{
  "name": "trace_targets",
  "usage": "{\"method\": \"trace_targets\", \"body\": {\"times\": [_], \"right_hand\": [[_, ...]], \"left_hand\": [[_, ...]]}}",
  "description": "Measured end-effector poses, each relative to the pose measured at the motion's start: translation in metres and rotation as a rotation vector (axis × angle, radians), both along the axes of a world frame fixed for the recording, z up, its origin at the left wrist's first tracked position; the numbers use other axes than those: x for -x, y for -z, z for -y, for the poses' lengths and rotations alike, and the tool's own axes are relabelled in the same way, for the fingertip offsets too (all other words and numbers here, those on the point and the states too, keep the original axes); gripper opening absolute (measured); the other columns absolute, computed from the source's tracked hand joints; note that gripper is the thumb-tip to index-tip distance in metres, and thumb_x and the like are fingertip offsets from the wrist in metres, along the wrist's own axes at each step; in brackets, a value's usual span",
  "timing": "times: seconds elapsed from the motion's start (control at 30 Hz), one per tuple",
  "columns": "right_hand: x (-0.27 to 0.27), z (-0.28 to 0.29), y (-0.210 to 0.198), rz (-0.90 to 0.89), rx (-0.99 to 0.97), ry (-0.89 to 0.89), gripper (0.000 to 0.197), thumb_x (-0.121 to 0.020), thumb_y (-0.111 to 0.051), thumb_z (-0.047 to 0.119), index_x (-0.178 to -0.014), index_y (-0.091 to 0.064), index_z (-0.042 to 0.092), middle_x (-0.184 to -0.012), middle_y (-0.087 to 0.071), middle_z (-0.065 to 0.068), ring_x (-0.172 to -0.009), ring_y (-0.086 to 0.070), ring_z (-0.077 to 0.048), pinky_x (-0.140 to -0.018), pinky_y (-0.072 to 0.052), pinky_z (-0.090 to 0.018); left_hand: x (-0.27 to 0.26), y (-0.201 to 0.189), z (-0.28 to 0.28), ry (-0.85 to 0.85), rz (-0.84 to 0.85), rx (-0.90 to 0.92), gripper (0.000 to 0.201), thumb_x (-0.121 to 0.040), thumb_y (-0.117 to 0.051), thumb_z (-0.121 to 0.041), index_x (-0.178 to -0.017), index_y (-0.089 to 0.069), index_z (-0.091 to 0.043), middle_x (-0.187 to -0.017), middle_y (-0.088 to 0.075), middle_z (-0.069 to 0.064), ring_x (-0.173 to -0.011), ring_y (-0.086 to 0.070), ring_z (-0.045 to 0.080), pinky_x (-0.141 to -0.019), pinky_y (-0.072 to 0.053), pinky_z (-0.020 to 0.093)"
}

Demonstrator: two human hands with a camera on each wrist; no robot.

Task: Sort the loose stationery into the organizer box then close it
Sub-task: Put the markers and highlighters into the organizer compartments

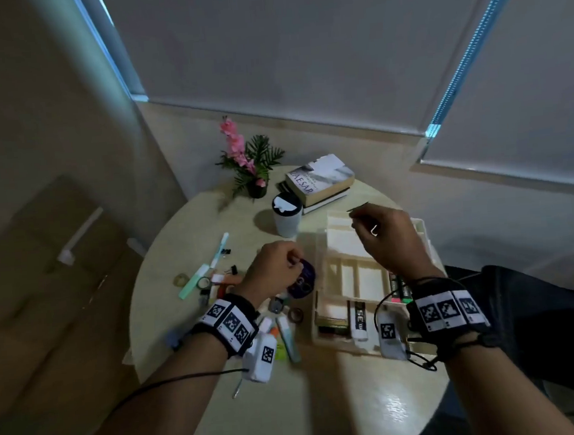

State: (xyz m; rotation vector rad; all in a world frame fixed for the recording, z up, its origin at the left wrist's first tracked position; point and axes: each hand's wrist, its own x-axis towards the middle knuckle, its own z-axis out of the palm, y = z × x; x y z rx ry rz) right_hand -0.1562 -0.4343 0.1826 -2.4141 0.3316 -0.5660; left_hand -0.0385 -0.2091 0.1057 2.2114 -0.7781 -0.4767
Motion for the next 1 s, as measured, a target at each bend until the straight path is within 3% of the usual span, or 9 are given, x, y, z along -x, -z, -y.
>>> {"method": "trace_targets", "body": {"times": [0.1,0.27,0.4,0.5,0.57,0.67,0.83,0.93,1.0], "right_hand": [[-0.019,-0.037,0.028,-0.106,0.007,-0.076,0.012,-0.093,-0.069,0.016,-0.100,-0.079,0.019,-0.089,-0.077,0.007,-0.073,-0.068,-0.010,-0.072,-0.059,-0.035],[-0.050,-0.090,0.074,-0.366,0.041,-0.146,0.010,-0.093,-0.070,0.022,-0.095,-0.077,0.016,-0.089,-0.077,-0.005,-0.079,-0.072,-0.023,-0.073,-0.060,-0.044],[-0.071,-0.118,0.110,-0.602,0.041,-0.177,0.022,-0.092,-0.074,0.030,-0.102,-0.076,0.011,-0.097,-0.075,-0.010,-0.089,-0.071,-0.031,-0.076,-0.058,-0.040],[-0.080,-0.136,0.129,-0.715,0.046,-0.176,0.029,-0.093,-0.074,0.034,-0.100,-0.075,0.006,-0.101,-0.074,-0.016,-0.093,-0.071,-0.036,-0.077,-0.056,-0.037],[-0.078,-0.145,0.140,-0.794,0.051,-0.164,0.032,-0.090,-0.077,0.035,-0.106,-0.076,0.008,-0.104,-0.075,-0.016,-0.097,-0.072,-0.035,-0.074,-0.049,-0.029],[-0.071,-0.155,0.155,-0.878,0.029,-0.120,0.035,-0.086,-0.079,0.038,-0.105,-0.077,0.008,-0.104,-0.077,-0.014,-0.097,-0.074,-0.033,-0.072,-0.046,-0.027],[-0.049,-0.168,0.166,-1.024,0.028,-0.111,0.024,-0.090,-0.074,0.021,-0.105,-0.077,0.004,-0.107,-0.077,-0.013,-0.098,-0.073,-0.028,-0.075,-0.049,-0.025],[-0.034,-0.175,0.171,-1.053,0.036,-0.121,0.031,-0.095,-0.071,0.031,-0.107,-0.074,0.002,-0.106,-0.075,-0.015,-0.091,-0.070,-0.027,-0.071,-0.049,-0.028],[-0.027,-0.182,0.175,-1.029,0.057,-0.141,0.040,-0.097,-0.067,0.039,-0.115,-0.069,0.004,-0.109,-0.072,-0.017,-0.096,-0.070,-0.031,-0.076,-0.052,-0.032]], "left_hand": [[-0.021,0.017,-0.048,-0.054,0.008,-0.066,0.011,-0.088,-0.068,-0.015,-0.090,-0.074,-0.024,-0.087,-0.071,-0.006,-0.081,-0.068,0.013,-0.075,-0.061,0.037],[-0.047,0.050,-0.121,-0.182,-0.016,-0.206,0.010,-0.087,-0.074,-0.012,-0.096,-0.072,-0.017,-0.100,-0.074,0.004,-0.097,-0.069,0.023,-0.084,-0.058,0.036],[-0.063,0.076,-0.165,-0.215,-0.013,-0.290,0.015,-0.088,-0.073,-0.011,-0.102,-0.073,-0.016,-0.121,-0.072,0.009,-0.110,-0.068,0.030,-0.088,-0.059,0.041],[-0.077,0.091,-0.189,-0.240,0.010,-0.378,0.024,-0.089,-0.073,-0.014,-0.113,-0.073,-0.015,-0.122,-0.069,0.010,-0.112,-0.066,0.033,-0.090,-0.057,0.041],[-0.088,0.098,-0.200,-0.257,0.045,-0.450,0.028,-0.087,-0.073,-0.018,-0.115,-0.071,-0.016,-0.121,-0.064,0.012,-0.113,-0.063,0.035,-0.091,-0.056,0.041],[-0.102,0.108,-0.209,-0.284,0.047,-0.531,0.029,-0.087,-0.070,-0.016,-0.115,-0.064,-0.013,-0.120,-0.057,0.014,-0.113,-0.056,0.038,-0.089,-0.054,0.044],[-0.117,0.121,-0.208,-0.257,0.044,-0.544,0.025,-0.087,-0.068,-0.010,-0.111,-0.063,-0.015,-0.117,-0.057,0.011,-0.109,-0.060,0.036,-0.087,-0.057,0.043],[-0.120,0.127,-0.204,-0.227,0.059,-0.546,0.025,-0.088,-0.068,-0.007,-0.112,-0.066,-0.012,-0.120,-0.058,0.012,-0.109,-0.061,0.035,-0.089,-0.056,0.044],[-0.121,0.129,-0.203,-0.228,0.072,-0.551,0.021,-0.089,-0.070,-0.009,-0.110,-0.066,-0.012,-0.119,-0.058,0.012,-0.106,-0.061,0.034,-0.087,-0.056,0.043]]}}
